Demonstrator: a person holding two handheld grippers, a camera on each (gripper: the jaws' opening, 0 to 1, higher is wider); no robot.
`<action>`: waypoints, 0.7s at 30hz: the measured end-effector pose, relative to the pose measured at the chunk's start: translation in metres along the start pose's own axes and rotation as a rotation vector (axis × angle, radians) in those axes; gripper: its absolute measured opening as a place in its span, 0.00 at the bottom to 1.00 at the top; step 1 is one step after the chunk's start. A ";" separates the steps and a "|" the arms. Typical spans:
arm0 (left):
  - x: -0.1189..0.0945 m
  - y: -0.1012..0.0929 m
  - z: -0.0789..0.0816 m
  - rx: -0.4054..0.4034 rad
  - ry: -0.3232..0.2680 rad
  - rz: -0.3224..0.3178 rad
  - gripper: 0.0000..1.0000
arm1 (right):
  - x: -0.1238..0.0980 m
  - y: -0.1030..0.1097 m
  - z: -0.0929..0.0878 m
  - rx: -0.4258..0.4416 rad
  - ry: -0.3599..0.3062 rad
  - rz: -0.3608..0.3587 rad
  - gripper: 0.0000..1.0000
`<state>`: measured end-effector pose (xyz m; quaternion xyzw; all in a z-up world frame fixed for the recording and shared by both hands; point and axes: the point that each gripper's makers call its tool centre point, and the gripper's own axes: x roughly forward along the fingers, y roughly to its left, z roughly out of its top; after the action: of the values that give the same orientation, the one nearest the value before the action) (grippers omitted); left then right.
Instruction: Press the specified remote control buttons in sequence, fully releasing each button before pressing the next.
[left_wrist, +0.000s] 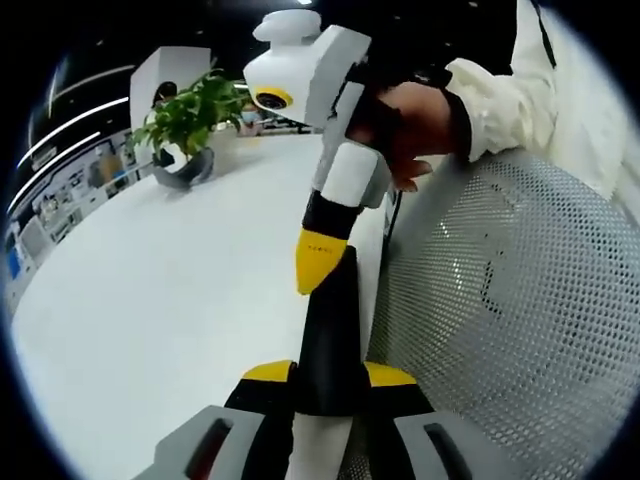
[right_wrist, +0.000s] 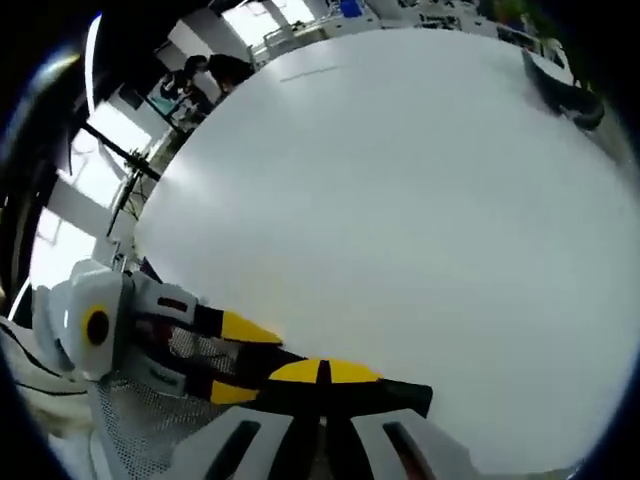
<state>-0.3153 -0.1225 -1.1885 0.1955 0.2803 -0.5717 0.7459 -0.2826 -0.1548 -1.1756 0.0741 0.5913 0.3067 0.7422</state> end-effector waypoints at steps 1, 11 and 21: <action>0.000 0.000 0.000 -0.001 -0.001 0.001 0.25 | -0.002 0.000 0.000 0.025 0.016 0.005 0.00; 0.001 0.001 0.002 -0.063 -0.007 0.002 0.25 | 0.003 0.002 -0.002 0.094 0.130 0.016 0.00; 0.001 0.001 0.002 -0.072 -0.011 0.003 0.25 | 0.011 0.002 -0.010 0.083 0.160 -0.022 0.00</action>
<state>-0.3140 -0.1249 -1.1876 0.1656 0.2963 -0.5613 0.7548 -0.2911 -0.1495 -1.1861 0.0736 0.6617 0.2789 0.6921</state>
